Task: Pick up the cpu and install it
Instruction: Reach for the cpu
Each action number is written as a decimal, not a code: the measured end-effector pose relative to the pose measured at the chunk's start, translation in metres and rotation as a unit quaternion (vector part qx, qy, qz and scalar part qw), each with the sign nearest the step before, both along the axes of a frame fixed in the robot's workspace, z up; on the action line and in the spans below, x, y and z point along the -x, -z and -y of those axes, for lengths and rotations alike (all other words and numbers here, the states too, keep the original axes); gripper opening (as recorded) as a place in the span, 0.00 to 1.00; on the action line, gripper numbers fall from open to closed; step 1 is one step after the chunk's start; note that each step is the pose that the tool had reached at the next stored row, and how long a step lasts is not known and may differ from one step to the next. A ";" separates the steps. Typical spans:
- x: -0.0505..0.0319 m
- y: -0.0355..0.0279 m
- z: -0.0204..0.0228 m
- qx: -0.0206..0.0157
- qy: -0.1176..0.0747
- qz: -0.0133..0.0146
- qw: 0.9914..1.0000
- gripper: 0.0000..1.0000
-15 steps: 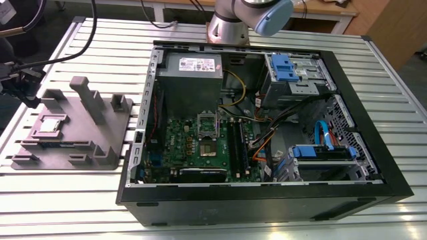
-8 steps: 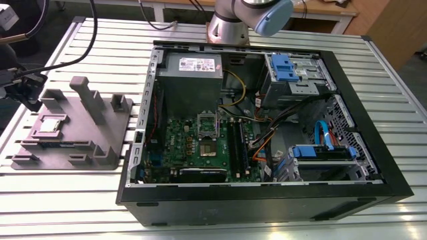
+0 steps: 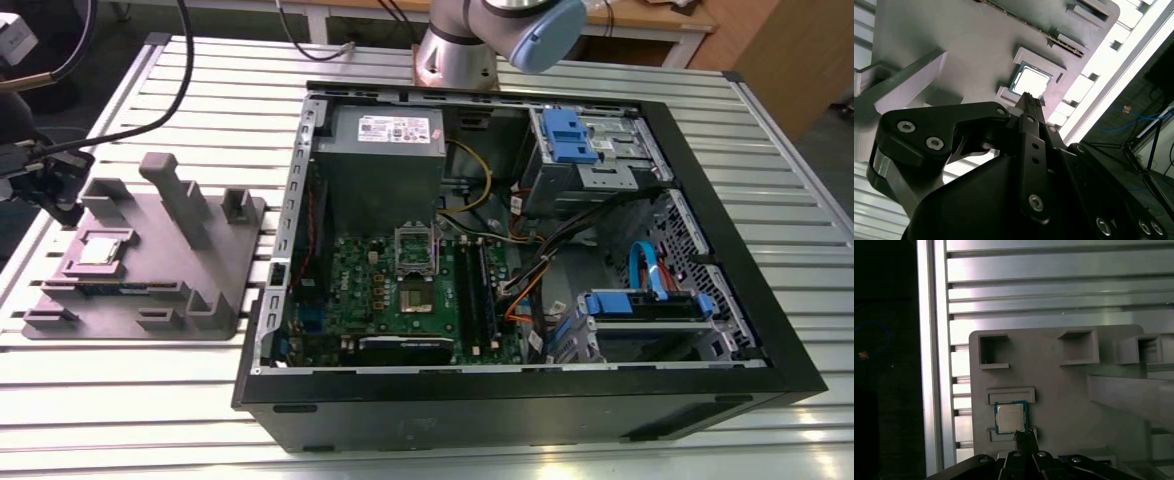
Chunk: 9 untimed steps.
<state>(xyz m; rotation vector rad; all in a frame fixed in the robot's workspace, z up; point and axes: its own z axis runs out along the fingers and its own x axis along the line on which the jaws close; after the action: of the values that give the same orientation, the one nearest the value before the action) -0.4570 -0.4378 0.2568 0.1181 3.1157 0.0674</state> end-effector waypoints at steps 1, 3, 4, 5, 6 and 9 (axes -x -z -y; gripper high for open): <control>0.0002 0.0005 0.0001 0.000 0.000 0.000 1.000 0.10; 0.0004 0.0012 0.0002 0.000 0.000 0.000 1.000 0.10; 0.0004 0.0012 0.0002 0.000 0.000 0.000 1.000 0.10; 0.0004 0.0012 0.0002 0.000 0.000 0.000 1.000 0.10; 0.0004 0.0012 0.0002 0.000 0.000 0.000 1.000 0.10; 0.0004 0.0036 0.0002 0.000 0.000 0.000 1.000 0.10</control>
<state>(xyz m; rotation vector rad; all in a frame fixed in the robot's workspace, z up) -0.4574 -0.4380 0.2532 0.1182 3.1157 0.0674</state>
